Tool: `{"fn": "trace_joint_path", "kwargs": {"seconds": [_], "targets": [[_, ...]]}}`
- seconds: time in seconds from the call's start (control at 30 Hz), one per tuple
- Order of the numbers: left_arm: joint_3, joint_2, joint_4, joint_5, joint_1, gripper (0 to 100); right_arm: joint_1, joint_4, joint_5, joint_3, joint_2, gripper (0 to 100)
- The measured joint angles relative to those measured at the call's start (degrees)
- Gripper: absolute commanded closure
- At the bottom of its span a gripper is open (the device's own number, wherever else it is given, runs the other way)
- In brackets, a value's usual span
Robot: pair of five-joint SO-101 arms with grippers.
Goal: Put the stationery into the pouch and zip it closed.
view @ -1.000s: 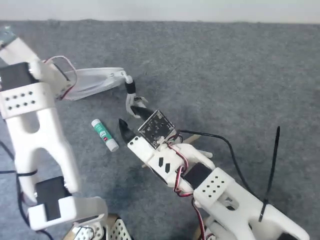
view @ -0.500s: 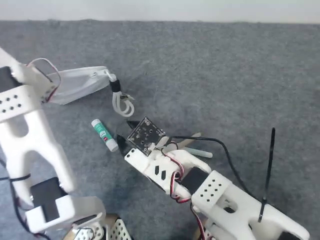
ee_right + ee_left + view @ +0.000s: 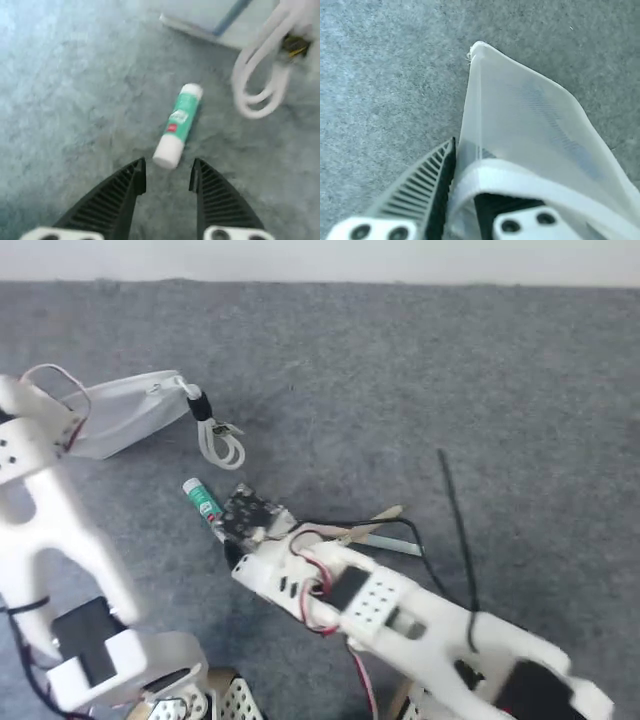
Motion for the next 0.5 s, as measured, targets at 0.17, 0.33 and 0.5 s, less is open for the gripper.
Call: {"fn": "trace_joint_path", "kwargs": {"seconds": [0.17,0.33,0.5], "targets": [[0.0,0.0,0.0,0.6,-0.8,99,-1.6,0.0,0.0,-5.7,8.7,85.3],[0.0,0.0,0.0,0.6,-0.8,99,-1.6,0.0,0.0,-11.6,16.4,85.3],[0.0,0.0,0.0,0.6,-0.8,99,-1.6,0.0,0.0,-16.4,22.6,85.3]]}}
